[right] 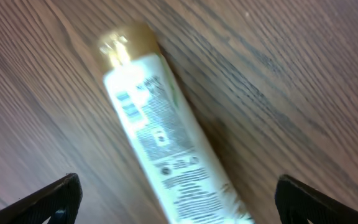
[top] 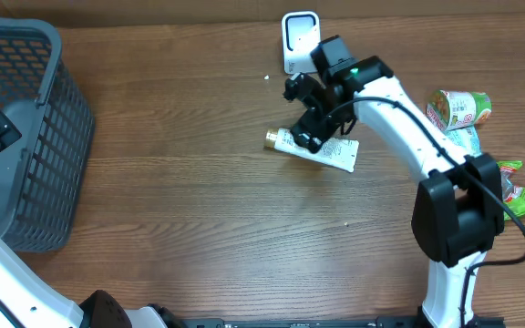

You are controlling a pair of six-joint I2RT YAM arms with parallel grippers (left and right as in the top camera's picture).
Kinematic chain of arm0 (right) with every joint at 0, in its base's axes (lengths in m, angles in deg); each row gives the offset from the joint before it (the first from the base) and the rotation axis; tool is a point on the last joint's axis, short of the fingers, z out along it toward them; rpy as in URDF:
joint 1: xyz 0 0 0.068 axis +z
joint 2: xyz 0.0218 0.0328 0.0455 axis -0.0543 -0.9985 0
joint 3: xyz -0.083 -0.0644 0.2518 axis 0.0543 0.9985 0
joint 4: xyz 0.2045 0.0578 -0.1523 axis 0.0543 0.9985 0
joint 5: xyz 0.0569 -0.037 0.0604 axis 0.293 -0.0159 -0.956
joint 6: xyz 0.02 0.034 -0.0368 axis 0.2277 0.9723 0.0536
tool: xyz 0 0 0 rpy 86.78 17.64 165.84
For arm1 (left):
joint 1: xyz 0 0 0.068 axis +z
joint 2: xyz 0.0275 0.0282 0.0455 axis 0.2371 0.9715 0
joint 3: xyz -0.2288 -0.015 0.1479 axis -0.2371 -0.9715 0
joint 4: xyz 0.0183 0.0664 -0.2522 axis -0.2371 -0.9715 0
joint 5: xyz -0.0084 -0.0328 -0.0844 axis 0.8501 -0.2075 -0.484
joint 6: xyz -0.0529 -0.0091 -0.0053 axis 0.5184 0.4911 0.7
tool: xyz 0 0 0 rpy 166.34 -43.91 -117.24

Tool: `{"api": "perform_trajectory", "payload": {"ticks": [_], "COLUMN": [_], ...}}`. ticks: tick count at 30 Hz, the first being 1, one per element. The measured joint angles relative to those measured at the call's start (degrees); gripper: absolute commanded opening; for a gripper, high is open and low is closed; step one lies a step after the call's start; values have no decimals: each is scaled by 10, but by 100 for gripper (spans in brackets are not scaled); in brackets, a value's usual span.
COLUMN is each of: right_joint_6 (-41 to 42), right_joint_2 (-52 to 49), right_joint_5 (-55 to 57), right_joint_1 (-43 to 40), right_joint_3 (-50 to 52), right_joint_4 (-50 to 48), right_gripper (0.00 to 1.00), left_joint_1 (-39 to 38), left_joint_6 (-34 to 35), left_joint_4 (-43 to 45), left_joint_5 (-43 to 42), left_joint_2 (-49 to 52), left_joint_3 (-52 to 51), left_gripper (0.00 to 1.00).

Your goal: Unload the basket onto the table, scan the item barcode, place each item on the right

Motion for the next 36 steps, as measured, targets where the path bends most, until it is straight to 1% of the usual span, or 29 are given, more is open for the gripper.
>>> {"api": "perform_trajectory", "payload": {"ticks": [5, 11, 13, 15, 16, 19, 21, 22, 24, 28, 30, 31, 32, 35, 36], "right_joint_6": [-70, -108, -113, -117, -121, -127, -121, -110, -80, 14, 85, 107, 137, 219, 241], "right_joint_2": [-29, -48, -57, -70, -77, -92, -92, -93, -93, -93, -93, -93, -93, -93, -93], "right_joint_5": [-43, -67, -77, -85, -87, -93, -96, -97, -101, -102, -102, -102, -102, -106, -108], "right_joint_1": [-30, -35, -35, -35, -35, -35, -37, -37, -37, -36, -36, -35, -35, -35, -35], "right_joint_3": [6, 30, 34, 34, 34, 34, 34, 35, 35, 34, 34, 34, 34, 34, 34], "right_joint_4": [1, -8, -10, -15, -19, -26, -22, -16, -14, -6, 14, 20, 30, 37, 36], "right_gripper": [100, 99, 95, 88, 84, 63, 59, 60, 54, 52, 53, 53, 56, 59, 62], "left_joint_1": [0, 0, 0, 0, 0, 0, 0, 0, 0, 0, 0, 0, 0, 0, 0], "left_joint_6": [0, 0, 0, 0, 0, 0, 0, 0, 0, 0, 0, 0, 0, 0, 0], "left_joint_4": [0, 0, 0, 0, 0, 0, 0, 0, 0, 0, 0, 0, 0, 0, 0], "left_joint_5": [0, 0, 0, 0, 0, 0, 0, 0, 0, 0, 0, 0, 0, 0, 0], "left_joint_2": [0, 0, 0, 0, 0, 0, 0, 0, 0, 0, 0, 0, 0, 0, 0], "left_joint_3": [0, 0, 0, 0, 0, 0, 0, 0, 0, 0, 0, 0, 0, 0, 0], "left_gripper": [100, 100, 100, 100, 100, 100, 100, 100, 100, 100, 100, 100, 100, 100, 100]}}
